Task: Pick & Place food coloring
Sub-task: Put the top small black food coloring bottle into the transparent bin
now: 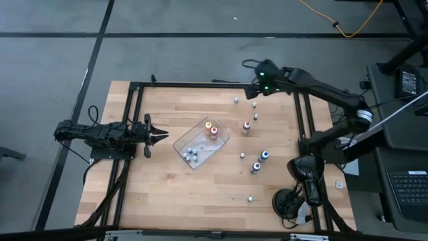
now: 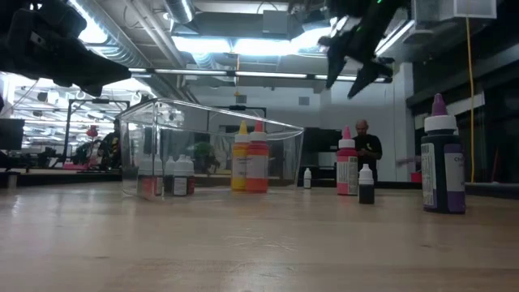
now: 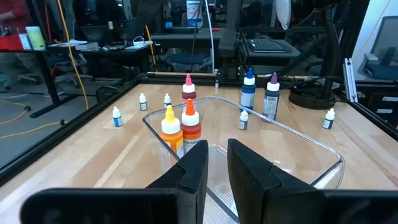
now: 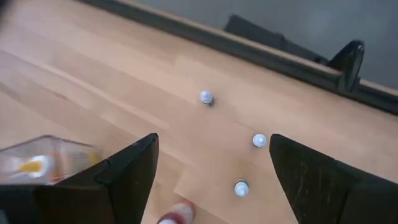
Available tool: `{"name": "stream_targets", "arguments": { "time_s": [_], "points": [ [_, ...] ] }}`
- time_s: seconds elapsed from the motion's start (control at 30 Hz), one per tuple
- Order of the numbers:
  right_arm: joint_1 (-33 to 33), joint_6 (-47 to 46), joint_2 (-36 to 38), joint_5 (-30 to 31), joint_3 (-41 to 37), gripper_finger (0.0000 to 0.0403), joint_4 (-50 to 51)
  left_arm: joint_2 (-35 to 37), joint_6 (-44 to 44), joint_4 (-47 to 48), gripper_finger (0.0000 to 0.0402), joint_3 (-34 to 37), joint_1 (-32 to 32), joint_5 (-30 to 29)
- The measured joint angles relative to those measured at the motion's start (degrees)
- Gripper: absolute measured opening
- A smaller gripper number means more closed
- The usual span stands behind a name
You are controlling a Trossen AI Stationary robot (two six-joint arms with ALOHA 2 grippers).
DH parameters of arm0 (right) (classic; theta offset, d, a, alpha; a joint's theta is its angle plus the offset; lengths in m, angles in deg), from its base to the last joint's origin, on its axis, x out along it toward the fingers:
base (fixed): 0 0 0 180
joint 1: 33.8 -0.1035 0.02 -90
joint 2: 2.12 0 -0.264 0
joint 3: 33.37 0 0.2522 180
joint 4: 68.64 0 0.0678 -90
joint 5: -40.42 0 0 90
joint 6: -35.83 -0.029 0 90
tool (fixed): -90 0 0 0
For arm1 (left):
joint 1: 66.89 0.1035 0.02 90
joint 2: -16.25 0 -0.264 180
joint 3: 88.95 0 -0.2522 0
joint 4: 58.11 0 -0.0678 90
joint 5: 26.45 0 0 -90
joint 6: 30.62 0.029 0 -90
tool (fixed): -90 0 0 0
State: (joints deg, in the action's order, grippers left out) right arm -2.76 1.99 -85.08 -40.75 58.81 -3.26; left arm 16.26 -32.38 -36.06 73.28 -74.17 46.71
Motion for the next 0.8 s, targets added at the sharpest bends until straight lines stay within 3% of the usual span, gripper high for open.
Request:
{"name": "stream_targets", "arguments": {
  "time_s": [0.3,0.8],
  "points": [
    [3.67,-0.17,-11.72,0.06,0.28,0.0307,0.69,0.0,0.0,0.02,0.0053,0.0,0.02,0.0],
    [7.69,-0.5,-23.64,-1.01,0.27,0.0307,1.46,0.0,0.0,0.01,0.0061,0.0,0.0,0.0]
  ]
}}
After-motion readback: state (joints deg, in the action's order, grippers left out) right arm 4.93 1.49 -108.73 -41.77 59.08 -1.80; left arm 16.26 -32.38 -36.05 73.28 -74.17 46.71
